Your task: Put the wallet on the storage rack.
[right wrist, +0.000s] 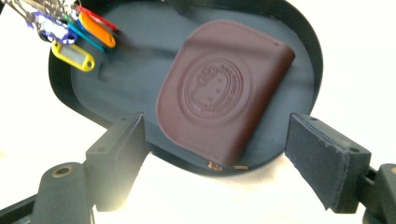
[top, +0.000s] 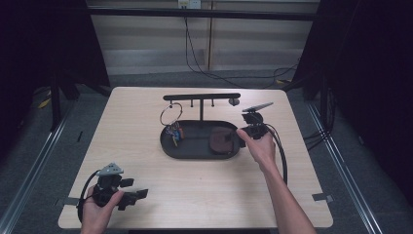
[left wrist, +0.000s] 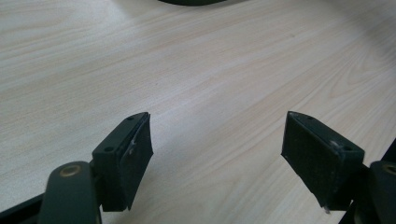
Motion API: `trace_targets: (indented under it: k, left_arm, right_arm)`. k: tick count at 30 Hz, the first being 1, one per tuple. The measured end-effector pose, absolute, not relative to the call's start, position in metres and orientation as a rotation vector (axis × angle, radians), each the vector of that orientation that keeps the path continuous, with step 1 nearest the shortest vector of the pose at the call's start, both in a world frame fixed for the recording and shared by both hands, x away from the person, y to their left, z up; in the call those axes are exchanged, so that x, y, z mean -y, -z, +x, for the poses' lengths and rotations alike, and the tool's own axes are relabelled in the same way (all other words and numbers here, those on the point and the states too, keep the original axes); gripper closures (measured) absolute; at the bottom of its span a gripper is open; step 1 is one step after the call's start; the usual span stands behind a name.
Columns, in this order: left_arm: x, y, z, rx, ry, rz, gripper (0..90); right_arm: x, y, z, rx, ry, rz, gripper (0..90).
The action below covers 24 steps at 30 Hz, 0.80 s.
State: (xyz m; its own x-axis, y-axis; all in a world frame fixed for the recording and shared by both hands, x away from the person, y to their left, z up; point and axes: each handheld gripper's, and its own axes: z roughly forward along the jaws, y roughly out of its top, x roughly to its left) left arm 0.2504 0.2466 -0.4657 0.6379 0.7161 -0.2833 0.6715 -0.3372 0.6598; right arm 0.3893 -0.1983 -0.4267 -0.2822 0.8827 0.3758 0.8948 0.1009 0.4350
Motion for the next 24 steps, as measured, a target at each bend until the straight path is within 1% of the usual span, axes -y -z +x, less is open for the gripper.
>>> trace_targets:
  k: [4, 9, 24]
  left_arm:
    - [-0.246, 0.465, 0.250, -1.075, -0.075, 2.078, 24.2]
    - [-0.248, 0.465, 0.250, -1.080, -0.082, 2.081, 24.2]
    - [-0.250, 0.465, 0.250, -1.111, -0.083, 2.036, 24.2]
  right_arm:
    - [0.202, 0.425, 0.380, 2.332, 0.998, -1.844, 19.6]
    - [0.206, 0.426, 0.366, 2.351, 1.043, -1.822, 16.1]
    - [0.212, 0.426, 0.319, 2.492, 1.124, -1.756, 17.1]
